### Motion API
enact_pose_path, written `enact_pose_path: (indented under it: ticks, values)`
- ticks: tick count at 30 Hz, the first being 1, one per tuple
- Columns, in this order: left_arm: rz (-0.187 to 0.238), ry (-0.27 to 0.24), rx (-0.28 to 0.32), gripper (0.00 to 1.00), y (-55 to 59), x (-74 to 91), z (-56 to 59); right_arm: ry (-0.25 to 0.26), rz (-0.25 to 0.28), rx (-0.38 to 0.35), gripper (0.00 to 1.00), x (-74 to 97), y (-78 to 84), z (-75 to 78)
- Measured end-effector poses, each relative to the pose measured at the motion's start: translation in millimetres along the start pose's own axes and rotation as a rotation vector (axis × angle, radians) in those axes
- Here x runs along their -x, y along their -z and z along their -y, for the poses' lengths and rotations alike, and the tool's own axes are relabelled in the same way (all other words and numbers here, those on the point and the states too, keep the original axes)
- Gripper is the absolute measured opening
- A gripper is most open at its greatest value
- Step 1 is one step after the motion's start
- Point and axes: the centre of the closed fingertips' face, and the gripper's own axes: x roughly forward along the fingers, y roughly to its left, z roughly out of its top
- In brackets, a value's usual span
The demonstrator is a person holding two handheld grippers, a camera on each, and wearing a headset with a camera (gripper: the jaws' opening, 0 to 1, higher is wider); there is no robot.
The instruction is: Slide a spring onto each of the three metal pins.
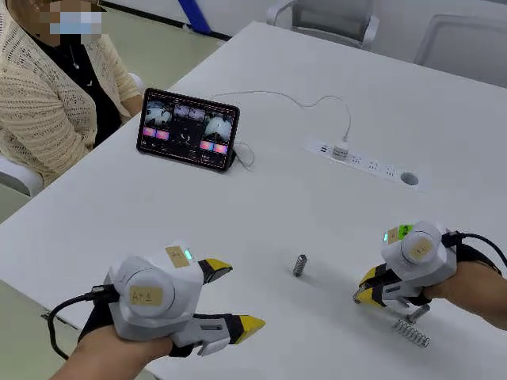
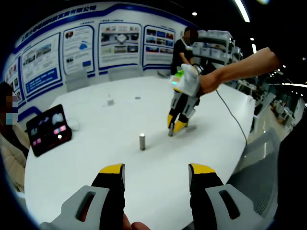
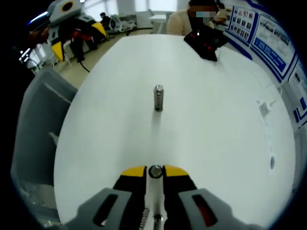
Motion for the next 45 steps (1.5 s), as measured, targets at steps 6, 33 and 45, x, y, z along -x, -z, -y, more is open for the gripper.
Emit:
enact_pose_path:
  ticks: [6, 33, 45]
  values:
    - [0.0, 0.01, -0.01, 0.55, -1.3, -2.3, 3.6, 0.031, 0.016, -0.039, 0.27, 5.1, 3.4, -0.3]
    - [0.024, 0.035, -0.048, 0.55, -18.4, -0.4, 15.2, 0.203, 0.122, -0.185, 0.57, 41.8, 10.2, -17.3]
    - [0.033, 0.039, -0.038, 0.55, -19.7, -0.9, 20.5, 0.265, 0.241, -0.309, 0.59, 63.8, 7.6, -22.7]
